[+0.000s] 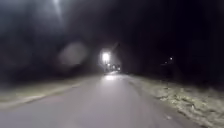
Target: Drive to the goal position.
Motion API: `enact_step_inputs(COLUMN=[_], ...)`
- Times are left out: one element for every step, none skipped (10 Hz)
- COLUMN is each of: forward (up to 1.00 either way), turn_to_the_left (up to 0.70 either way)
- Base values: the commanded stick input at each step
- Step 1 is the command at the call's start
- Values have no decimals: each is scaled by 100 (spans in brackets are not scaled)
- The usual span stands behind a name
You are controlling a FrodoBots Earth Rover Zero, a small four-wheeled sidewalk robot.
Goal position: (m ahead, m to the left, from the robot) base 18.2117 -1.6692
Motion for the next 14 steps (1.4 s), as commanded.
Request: enact_step_inputs(forward=[100, 100, 100, 100, 100, 100, 100, 100, 100, 100, 100, 100, 100, 100], turn_to_the_left=[0, 0, 0, 1, 2, 1, 5, 1, 0, 0, 0, 0, 0, 0])
